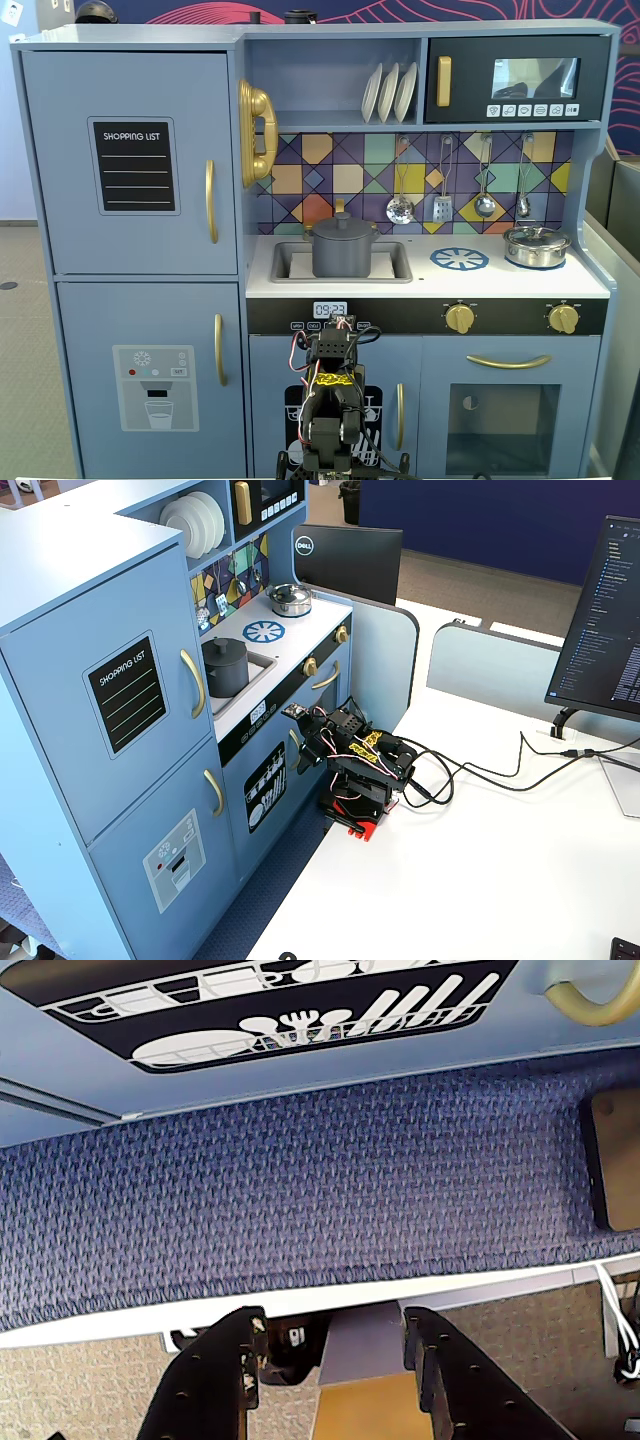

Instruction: Take off the lid from the gray recipient and place it on the counter

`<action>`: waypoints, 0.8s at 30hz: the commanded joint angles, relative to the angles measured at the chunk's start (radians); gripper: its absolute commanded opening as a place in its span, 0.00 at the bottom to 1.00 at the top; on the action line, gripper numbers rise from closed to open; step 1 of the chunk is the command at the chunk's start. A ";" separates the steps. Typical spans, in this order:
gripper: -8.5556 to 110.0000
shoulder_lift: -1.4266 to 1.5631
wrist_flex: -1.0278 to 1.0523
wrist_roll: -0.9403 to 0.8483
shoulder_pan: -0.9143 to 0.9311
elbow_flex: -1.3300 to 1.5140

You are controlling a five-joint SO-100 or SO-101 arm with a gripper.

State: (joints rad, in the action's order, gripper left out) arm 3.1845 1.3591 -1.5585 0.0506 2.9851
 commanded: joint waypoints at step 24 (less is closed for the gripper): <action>0.07 -0.026 -0.051 0.074 -0.008 -0.284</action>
State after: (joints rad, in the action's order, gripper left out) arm 3.1784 1.3775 -1.4895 0.0614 2.8563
